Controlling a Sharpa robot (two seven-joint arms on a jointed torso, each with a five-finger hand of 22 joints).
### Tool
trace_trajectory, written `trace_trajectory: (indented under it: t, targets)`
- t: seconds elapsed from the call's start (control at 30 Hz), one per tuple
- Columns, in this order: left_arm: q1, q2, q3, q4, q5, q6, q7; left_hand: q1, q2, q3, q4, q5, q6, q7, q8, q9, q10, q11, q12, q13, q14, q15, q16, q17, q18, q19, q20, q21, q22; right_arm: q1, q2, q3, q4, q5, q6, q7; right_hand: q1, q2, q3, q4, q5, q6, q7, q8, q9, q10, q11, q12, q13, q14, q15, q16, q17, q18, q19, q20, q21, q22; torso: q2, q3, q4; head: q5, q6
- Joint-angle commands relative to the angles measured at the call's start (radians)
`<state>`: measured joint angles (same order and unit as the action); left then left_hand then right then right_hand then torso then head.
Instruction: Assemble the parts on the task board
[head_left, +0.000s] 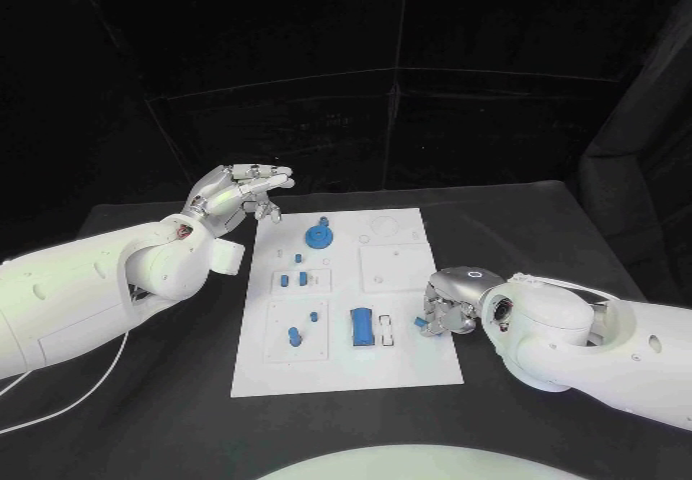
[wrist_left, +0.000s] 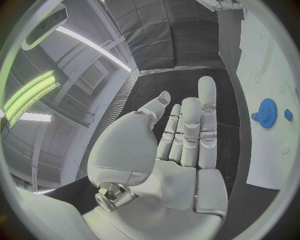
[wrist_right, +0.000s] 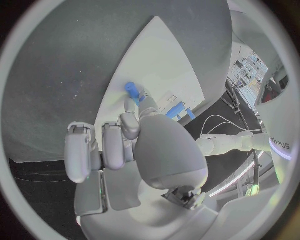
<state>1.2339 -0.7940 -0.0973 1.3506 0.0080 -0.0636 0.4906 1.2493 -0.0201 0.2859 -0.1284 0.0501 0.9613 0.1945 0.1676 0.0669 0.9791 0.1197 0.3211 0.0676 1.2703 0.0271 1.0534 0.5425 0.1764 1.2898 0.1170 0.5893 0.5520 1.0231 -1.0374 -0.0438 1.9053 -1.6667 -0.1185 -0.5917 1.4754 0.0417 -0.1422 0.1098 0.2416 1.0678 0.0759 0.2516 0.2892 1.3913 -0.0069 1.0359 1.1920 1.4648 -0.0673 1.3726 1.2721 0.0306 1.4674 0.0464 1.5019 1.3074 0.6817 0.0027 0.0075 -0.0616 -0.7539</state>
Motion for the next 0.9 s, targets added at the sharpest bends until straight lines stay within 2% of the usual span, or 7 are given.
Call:
trace_trajectory:
  t: [0.03,0.23,0.5,0.6,0.67,0.77,0.9]
  targets:
    - [0.001,0.0,0.001,0.002,0.0,0.013,0.004,0.001,0.01,-0.005,-0.001,-0.001,-0.006,0.001,-0.001,0.001,-0.006,0.002,0.007,0.002,-0.004,0.0,0.004,-0.001,0.005,0.006,0.003,-0.002,-0.001,-0.006,-0.008,-0.006,0.003,0.05,-0.058,0.001,-0.013,0.022,0.009,0.019,0.025,-0.004,0.001,-0.011,-0.001,0.004,0.001,0.01,0.008,0.052,-0.002,0.002,0.009,-0.007,0.043,-0.004,0.004,0.189,-0.001,-0.0004,0.0008,0.0,0.001]
    - [0.001,0.0,0.0,0.002,0.0,0.014,0.004,0.001,0.01,-0.005,-0.001,-0.001,-0.006,0.001,-0.001,0.001,-0.006,0.002,0.007,0.002,-0.004,0.0,0.004,-0.001,0.005,0.006,0.003,-0.002,-0.001,-0.006,-0.018,-0.005,0.019,0.133,-0.151,0.02,-0.032,0.021,0.026,0.034,0.064,0.006,-0.002,-0.02,-0.003,0.009,0.0,0.018,0.016,0.054,-0.003,0.008,0.018,-0.009,0.048,-0.004,0.01,0.196,-0.001,0.0,0.0014,0.004,0.003]
    - [0.001,0.0,0.0,0.002,0.0,0.013,0.004,0.001,0.01,-0.006,-0.001,-0.001,-0.006,0.001,-0.001,0.001,-0.007,0.002,0.007,0.002,-0.004,0.0,0.004,-0.001,0.005,0.006,0.003,-0.002,-0.001,-0.005,-0.021,-0.005,0.037,0.196,-0.245,0.053,-0.063,0.011,0.031,0.057,0.069,0.015,-0.003,-0.027,-0.003,0.015,0.0,0.029,0.024,0.056,-0.004,0.014,0.026,-0.011,0.053,-0.004,0.015,0.201,0.0,-0.0001,-0.0003,0.011,0.004]
    - [0.001,0.0,0.0,0.002,0.0,0.014,0.003,0.001,0.01,-0.006,-0.001,-0.001,-0.006,0.001,-0.001,0.001,-0.007,0.002,0.007,0.002,-0.004,0.0,0.004,-0.001,0.005,0.006,0.003,-0.002,-0.001,-0.005,-0.016,-0.005,0.04,0.212,-0.258,0.073,-0.082,0.004,0.031,0.073,0.09,0.02,-0.004,-0.03,-0.003,0.018,-0.001,0.034,0.028,0.057,-0.004,0.016,0.029,-0.012,0.056,-0.005,0.018,0.205,0.001,0.0,-0.0009,0.015,0.003]
    - [0.001,0.001,0.0,0.002,0.0,0.014,0.003,0.001,0.01,-0.006,-0.001,-0.001,-0.006,0.001,-0.001,0.001,-0.007,0.002,0.007,0.002,-0.004,0.0,0.004,-0.001,0.005,0.006,0.003,-0.002,-0.001,-0.005,-0.01,-0.005,0.041,0.219,-0.264,0.082,-0.094,-0.008,0.032,0.085,0.131,0.025,-0.005,-0.034,-0.002,0.02,-0.002,0.037,0.032,0.057,-0.005,0.018,0.032,-0.012,0.057,-0.005,0.019,0.206,0.001,0.0004,-0.0007,0.015,0.003]
    - [0.001,0.001,0.0,0.002,0.0,0.015,0.003,0.001,0.01,-0.006,-0.001,-0.001,-0.006,0.001,-0.001,0.001,-0.007,0.002,0.007,0.002,-0.004,0.0,0.004,-0.001,0.005,0.006,0.003,-0.002,-0.001,-0.005,0.0,-0.005,0.039,0.228,-0.263,0.088,-0.095,-0.011,0.035,0.086,0.144,0.027,-0.006,-0.036,-0.002,0.021,-0.002,0.038,0.033,0.057,-0.006,0.018,0.032,-0.012,0.058,-0.006,0.02,0.207,0.001,0.0001,0.0001,0.015,0.002]
    - [0.001,0.001,0.0,0.003,0.0,0.015,0.003,0.001,0.01,-0.006,-0.001,-0.001,-0.006,0.001,-0.001,0.001,-0.007,0.002,0.007,0.002,-0.004,0.0,0.004,-0.001,0.005,0.006,0.003,-0.002,-0.001,-0.005,0.019,-0.005,0.029,0.253,-0.231,0.082,-0.095,-0.012,0.036,0.087,0.148,0.029,-0.006,-0.036,-0.001,0.021,-0.003,0.037,0.032,0.057,-0.006,0.018,0.032,-0.012,0.057,-0.006,0.019,0.207,0.001,-0.0006,0.0008,0.014,-0.001]
